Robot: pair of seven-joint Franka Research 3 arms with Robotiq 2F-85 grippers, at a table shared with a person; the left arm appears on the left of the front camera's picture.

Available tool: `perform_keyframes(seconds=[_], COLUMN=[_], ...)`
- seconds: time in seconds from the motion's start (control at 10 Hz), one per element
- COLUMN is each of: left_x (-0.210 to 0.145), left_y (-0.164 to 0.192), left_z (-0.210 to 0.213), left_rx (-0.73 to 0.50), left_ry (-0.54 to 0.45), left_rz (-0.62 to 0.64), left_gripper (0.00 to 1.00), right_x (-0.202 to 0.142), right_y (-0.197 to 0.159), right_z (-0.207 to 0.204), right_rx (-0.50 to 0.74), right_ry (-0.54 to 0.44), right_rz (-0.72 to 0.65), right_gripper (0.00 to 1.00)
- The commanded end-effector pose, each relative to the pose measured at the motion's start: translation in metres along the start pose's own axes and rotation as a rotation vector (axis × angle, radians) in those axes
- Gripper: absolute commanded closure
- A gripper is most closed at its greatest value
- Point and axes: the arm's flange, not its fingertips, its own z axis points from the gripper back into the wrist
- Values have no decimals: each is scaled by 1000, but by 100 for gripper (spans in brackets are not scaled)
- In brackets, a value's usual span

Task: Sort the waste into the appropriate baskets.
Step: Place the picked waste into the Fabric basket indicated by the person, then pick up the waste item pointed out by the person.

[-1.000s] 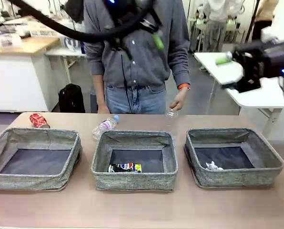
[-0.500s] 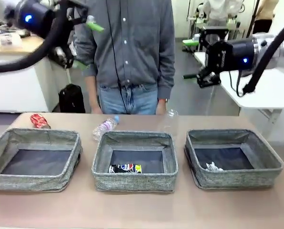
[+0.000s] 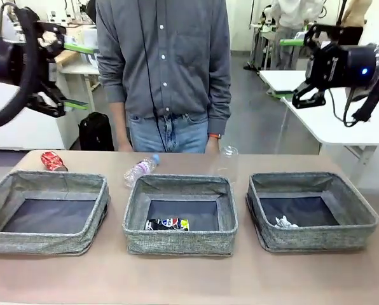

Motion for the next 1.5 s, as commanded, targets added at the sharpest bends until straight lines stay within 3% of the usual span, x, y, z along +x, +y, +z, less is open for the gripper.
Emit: perform_keyframes(seconds=[0.0, 1.4], left_x=[3, 3], left_y=[-17, -17], left_z=[-7, -7], left_rx=[42, 42], left_ry=[-29, -29], left_rz=[-33, -33], left_gripper=[0, 0], right_x=[-1, -1], right_y=[-1, -1], right_z=[-13, -13], right_rx=[-5, -5], right_ry=[23, 23], right_rz=[0, 0], right_gripper=[0, 0])
